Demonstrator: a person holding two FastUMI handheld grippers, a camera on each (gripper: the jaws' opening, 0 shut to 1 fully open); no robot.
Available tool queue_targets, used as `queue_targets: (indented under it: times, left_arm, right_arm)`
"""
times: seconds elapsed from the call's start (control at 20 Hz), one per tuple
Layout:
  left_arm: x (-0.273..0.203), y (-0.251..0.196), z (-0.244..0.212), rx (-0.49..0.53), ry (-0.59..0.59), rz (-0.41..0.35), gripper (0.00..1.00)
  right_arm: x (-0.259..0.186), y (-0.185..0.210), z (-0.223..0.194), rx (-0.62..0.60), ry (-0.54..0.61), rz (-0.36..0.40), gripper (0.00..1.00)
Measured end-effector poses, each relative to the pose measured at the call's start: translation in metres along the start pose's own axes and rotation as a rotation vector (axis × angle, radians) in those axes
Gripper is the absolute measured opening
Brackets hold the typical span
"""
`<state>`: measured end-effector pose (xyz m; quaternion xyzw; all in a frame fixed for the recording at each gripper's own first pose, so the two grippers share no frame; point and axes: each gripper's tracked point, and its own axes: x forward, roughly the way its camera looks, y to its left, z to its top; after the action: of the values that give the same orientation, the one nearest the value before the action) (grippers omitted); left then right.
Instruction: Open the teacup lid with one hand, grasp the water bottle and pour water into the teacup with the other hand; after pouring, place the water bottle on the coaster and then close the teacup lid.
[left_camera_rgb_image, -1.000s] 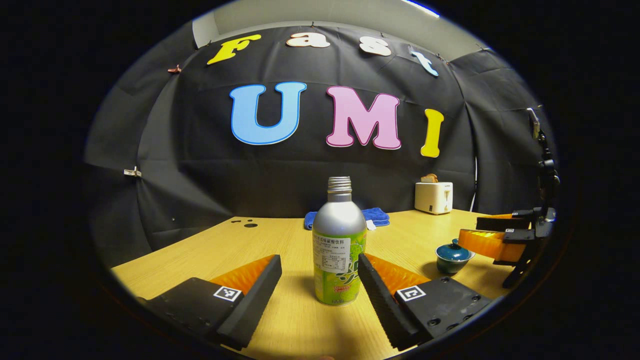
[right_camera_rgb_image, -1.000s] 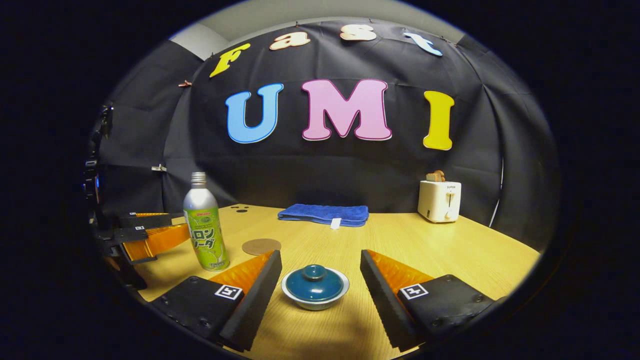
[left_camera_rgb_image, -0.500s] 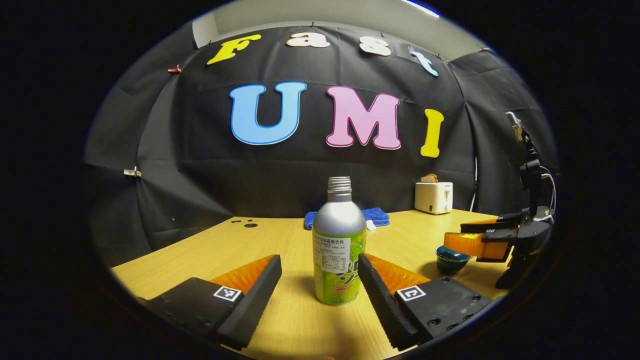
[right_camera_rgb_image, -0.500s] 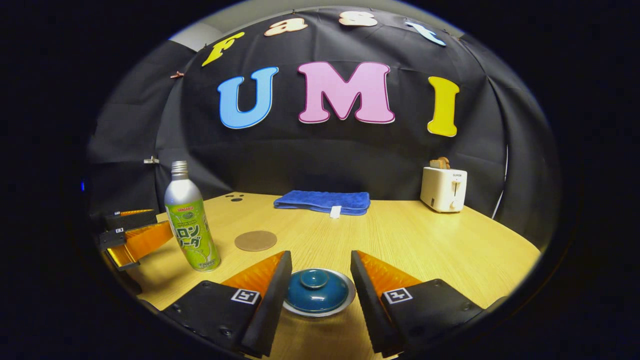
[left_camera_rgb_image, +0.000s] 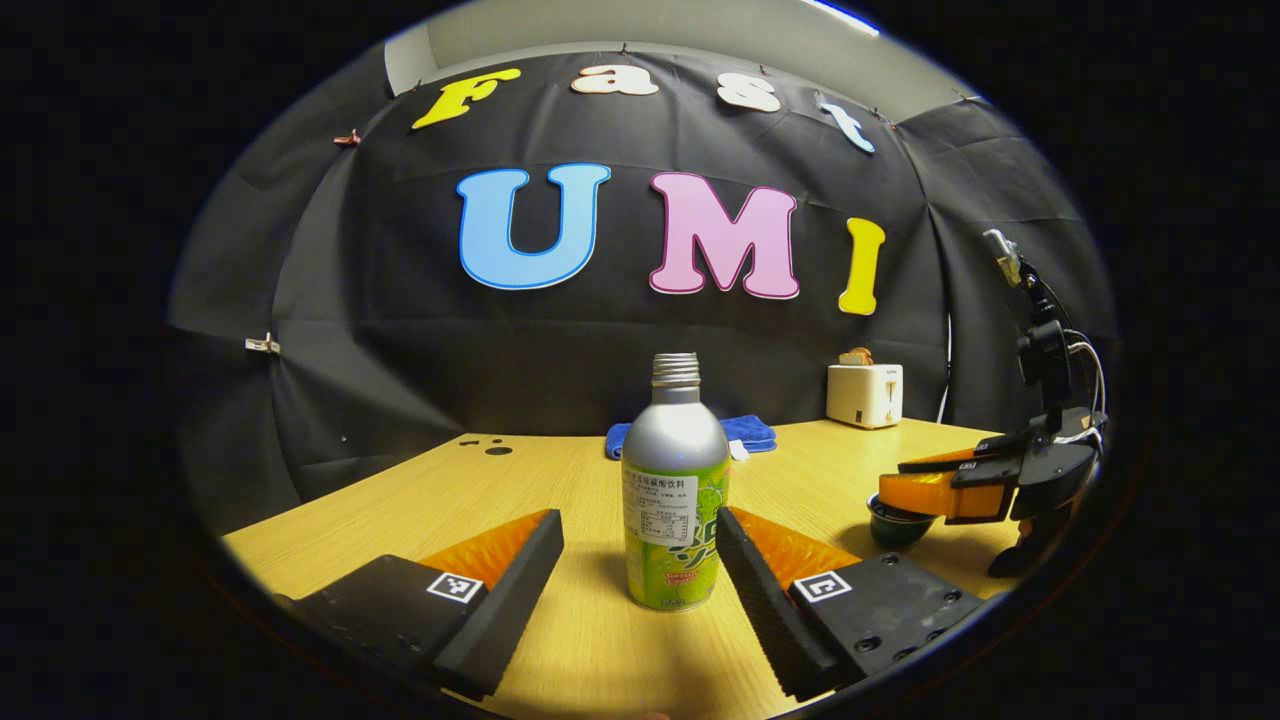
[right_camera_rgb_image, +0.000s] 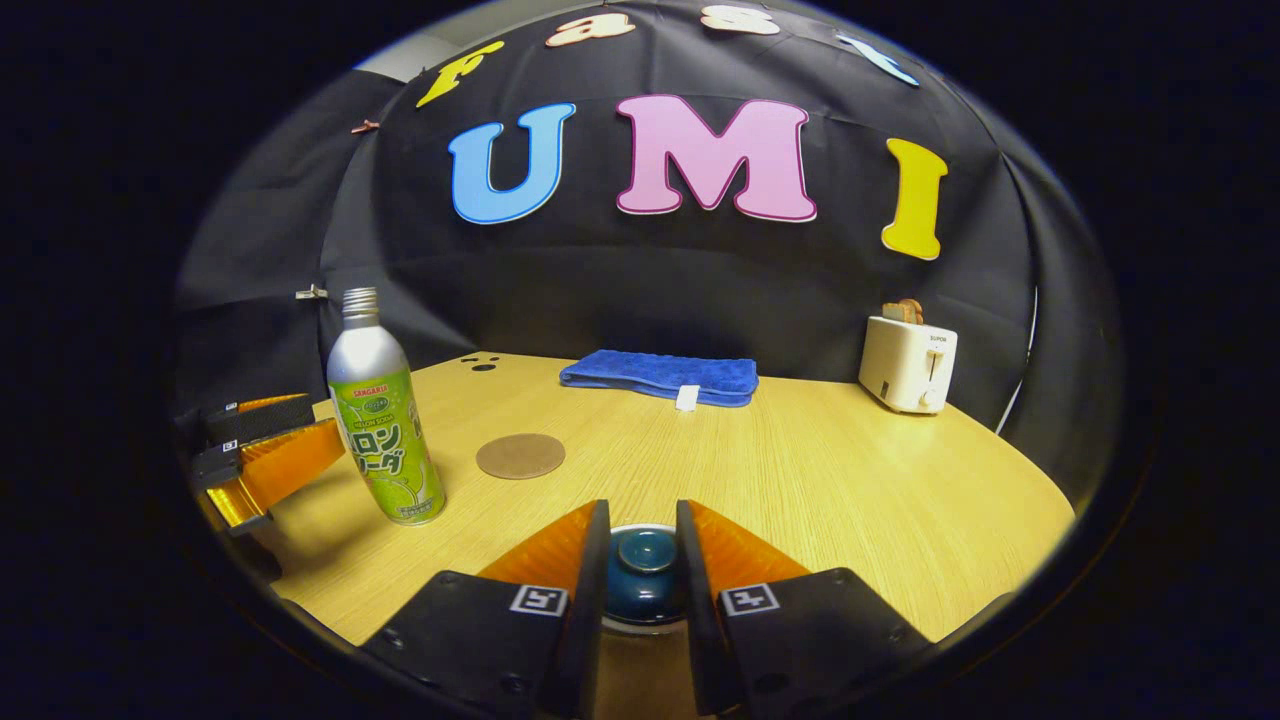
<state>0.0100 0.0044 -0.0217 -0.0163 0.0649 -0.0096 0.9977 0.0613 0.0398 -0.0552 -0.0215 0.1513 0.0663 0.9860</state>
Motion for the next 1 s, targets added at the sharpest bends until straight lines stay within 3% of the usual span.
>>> queue_targets:
  times: [0.05,0.3,0.4,0.45,0.75,0.9,0.95,1.0]
  left_arm:
    - [0.0,0.0,0.001,0.0,0.0,0.0,0.97]
    - [0.003,0.002,-0.002,-0.002,0.002,0.026,0.97]
    - [0.006,0.002,-0.001,-0.002,0.002,0.028,0.97]
    - [0.008,0.002,0.0,-0.003,0.002,0.024,0.97]
    - [0.026,-0.017,0.002,-0.002,-0.005,-0.053,0.97]
    - [0.041,-0.021,0.001,-0.002,-0.003,-0.06,0.97]
    - [0.048,-0.022,0.002,-0.002,-0.003,-0.057,0.97]
    - [0.055,-0.023,0.0,-0.002,-0.003,-0.057,0.97]
  right_arm:
    - [0.004,0.001,-0.001,0.001,-0.001,0.01,0.32]
    - [0.002,0.002,0.007,0.008,-0.045,0.017,0.26]
    - [0.001,0.002,0.007,0.019,-0.056,0.022,0.3]
    - [-0.001,0.003,0.008,0.022,-0.06,0.026,0.26]
    - [-0.019,-0.003,0.044,0.04,-0.163,0.038,0.26]
    - [-0.033,-0.025,0.051,0.068,-0.194,0.01,0.25]
    - [-0.035,-0.034,0.049,0.076,-0.196,-0.007,0.21]
    - [-0.038,-0.045,0.046,0.079,-0.198,-0.024,0.25]
